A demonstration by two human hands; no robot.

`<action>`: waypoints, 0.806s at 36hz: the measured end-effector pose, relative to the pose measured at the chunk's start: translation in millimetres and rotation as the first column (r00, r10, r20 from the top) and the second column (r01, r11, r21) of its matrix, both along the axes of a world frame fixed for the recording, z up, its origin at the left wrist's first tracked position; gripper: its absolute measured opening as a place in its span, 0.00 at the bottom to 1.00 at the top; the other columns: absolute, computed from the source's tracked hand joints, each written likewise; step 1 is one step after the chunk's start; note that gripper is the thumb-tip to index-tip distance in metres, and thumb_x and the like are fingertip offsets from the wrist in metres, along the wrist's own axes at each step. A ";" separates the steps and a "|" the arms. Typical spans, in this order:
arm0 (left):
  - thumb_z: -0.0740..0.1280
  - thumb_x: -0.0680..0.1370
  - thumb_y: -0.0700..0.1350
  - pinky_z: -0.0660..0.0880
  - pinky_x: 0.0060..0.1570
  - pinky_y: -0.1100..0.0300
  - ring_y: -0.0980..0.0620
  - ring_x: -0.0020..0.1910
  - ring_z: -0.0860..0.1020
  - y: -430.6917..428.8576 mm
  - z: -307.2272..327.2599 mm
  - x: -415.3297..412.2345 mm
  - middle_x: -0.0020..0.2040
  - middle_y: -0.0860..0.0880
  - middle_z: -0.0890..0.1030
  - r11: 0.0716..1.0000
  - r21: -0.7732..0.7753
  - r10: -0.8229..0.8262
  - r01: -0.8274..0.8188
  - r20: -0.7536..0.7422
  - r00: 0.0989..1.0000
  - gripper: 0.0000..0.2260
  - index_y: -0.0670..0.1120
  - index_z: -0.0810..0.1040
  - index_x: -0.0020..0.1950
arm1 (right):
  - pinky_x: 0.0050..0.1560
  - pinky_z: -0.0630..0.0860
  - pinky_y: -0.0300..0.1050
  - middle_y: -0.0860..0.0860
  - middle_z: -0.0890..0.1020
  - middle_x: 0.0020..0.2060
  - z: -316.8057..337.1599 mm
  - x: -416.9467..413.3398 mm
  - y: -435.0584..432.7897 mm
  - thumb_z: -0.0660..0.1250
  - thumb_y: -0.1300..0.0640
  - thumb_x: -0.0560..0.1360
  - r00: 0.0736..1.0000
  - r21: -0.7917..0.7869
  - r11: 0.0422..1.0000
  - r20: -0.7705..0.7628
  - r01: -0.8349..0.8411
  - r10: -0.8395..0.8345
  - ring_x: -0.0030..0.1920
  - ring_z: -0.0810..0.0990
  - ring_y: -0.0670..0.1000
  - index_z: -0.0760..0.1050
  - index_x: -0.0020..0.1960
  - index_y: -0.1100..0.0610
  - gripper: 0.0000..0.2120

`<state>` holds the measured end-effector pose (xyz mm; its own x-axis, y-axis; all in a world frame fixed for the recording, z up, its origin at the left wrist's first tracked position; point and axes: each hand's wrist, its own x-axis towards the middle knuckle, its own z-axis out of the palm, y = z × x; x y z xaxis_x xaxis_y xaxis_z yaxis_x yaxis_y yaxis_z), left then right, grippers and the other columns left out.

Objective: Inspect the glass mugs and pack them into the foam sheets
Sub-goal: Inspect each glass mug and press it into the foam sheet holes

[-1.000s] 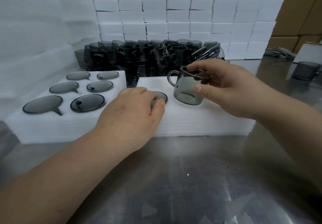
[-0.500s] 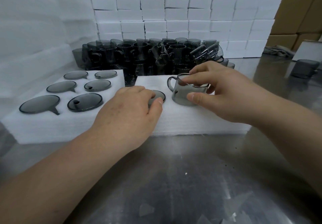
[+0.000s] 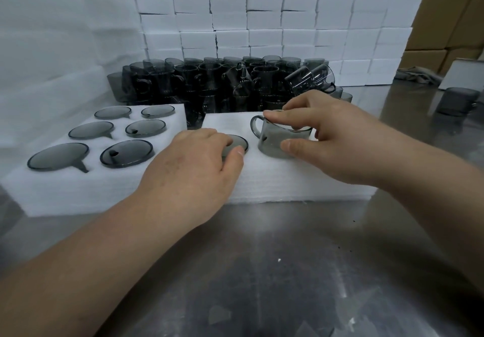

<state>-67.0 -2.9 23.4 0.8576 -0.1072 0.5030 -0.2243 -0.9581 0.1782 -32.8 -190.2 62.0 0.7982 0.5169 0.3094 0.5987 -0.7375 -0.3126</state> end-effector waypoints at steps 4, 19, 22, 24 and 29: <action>0.46 0.74 0.58 0.61 0.44 0.61 0.54 0.57 0.69 0.2 -0.3 0.2 0.47 0.58 0.72 1.000 0.000 0.008 -0.008 -0.006 1.000 0.23 0.52 0.75 0.57 | 0.48 0.64 0.39 0.37 0.65 0.55 1.3 -1.0 0.5 0.54 0.40 0.64 1.000 -0.013 1.000 -0.002 0.007 -0.007 0.41 0.68 0.36 0.66 0.66 0.34 0.29; 0.45 0.75 0.56 0.58 0.46 0.63 0.55 0.65 0.63 -0.1 -1.3 -0.3 0.62 0.55 0.72 1.000 0.007 0.026 -0.026 -0.059 0.998 0.22 0.57 0.77 0.56 | 0.49 0.63 0.41 0.38 0.64 0.54 5.1 0.3 5.8 0.59 0.43 0.72 0.999 -0.107 0.994 -0.008 0.031 -0.032 0.39 0.67 0.38 0.66 0.66 0.35 0.22; 0.45 0.75 0.56 0.57 0.43 0.63 0.54 0.63 0.64 -0.6 -2.2 -0.6 0.56 0.55 0.73 1.000 0.014 0.029 -0.028 -0.050 0.998 0.22 0.55 0.78 0.51 | 0.48 0.62 0.40 0.39 0.64 0.54 7.6 0.3 6.4 0.57 0.41 0.69 0.999 -0.113 0.993 -0.021 0.033 -0.036 0.44 0.68 0.42 0.67 0.66 0.35 0.25; 0.45 0.75 0.56 0.56 0.42 0.63 0.53 0.61 0.66 -1.0 -2.4 -0.3 0.52 0.54 0.72 0.999 0.021 0.026 -0.025 -0.045 0.999 0.21 0.54 0.78 0.50 | 0.47 0.63 0.41 0.40 0.65 0.54 8.1 1.2 6.5 0.58 0.41 0.70 0.999 -0.124 0.992 -0.023 0.037 -0.040 0.48 0.69 0.44 0.67 0.66 0.35 0.24; 0.45 0.75 0.55 0.55 0.42 0.65 0.52 0.65 0.64 -1.5 -2.2 -0.3 0.57 0.53 0.73 1.000 0.013 0.019 -0.019 -0.032 0.999 0.22 0.54 0.78 0.52 | 0.47 0.68 0.44 0.43 0.66 0.55 8.5 3.4 6.9 0.60 0.44 0.75 0.999 -0.149 0.988 -0.026 0.033 -0.037 0.51 0.72 0.47 0.66 0.66 0.36 0.20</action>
<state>-67.4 -4.4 21.2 0.8752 -0.0968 0.4739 -0.2001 -0.9644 0.1726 -29.3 -183.3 70.5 0.8241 0.5270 0.2078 0.5640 -0.7974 -0.2146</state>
